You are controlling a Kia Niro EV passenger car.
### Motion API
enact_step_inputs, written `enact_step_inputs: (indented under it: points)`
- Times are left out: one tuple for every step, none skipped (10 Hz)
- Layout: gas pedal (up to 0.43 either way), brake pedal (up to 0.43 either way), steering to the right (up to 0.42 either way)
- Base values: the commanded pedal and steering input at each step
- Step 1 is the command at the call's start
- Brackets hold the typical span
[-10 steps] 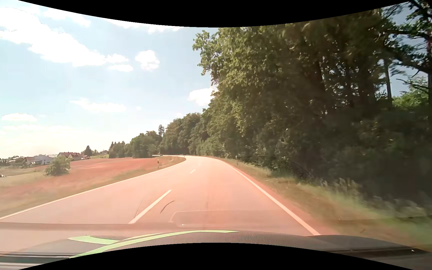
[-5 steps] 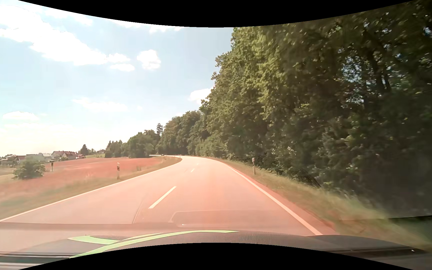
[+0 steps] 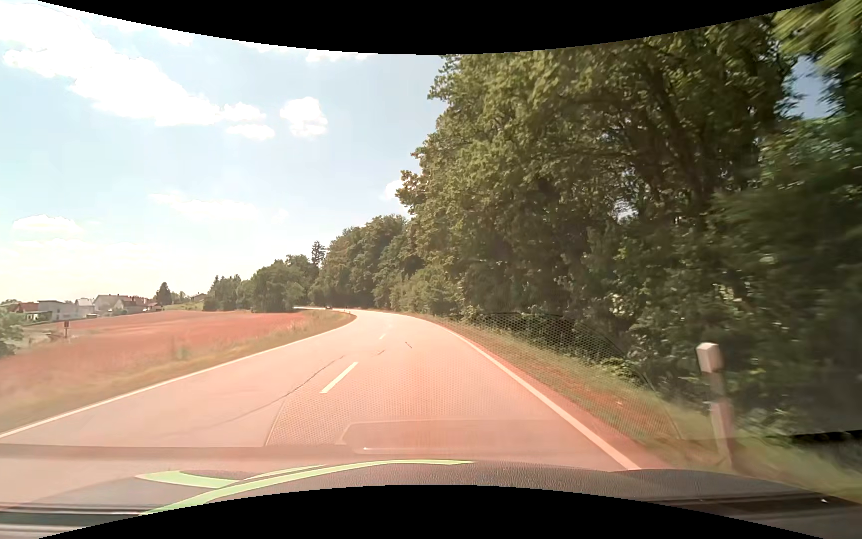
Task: Follow the waypoints while adhering to traffic rules and regulations
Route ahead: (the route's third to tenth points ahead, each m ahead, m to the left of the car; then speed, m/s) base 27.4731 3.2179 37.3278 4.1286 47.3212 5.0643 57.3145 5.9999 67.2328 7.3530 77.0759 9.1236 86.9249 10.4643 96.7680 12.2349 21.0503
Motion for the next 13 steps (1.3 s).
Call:
enact_step_inputs:
  points:
    - [0.13, 0.0, -0.007]
    - [0.13, 0.0, -0.01]
    - [0.13, 0.0, -0.012]
    - [0.13, 0.0, -0.012]
    - [0.13, 0.0, -0.013]
    - [0.13, 0.0, -0.013]
    - [0.13, 0.0, -0.013]
    - [0.13, 0.0, -0.013]
    - [0.13, 0.0, -0.013]
    - [0.13, 0.0, -0.013]
    - [0.13, 0.0, -0.013]
    - [0.13, 0.0, -0.013]
    - [0.13, 0.0, -0.013]
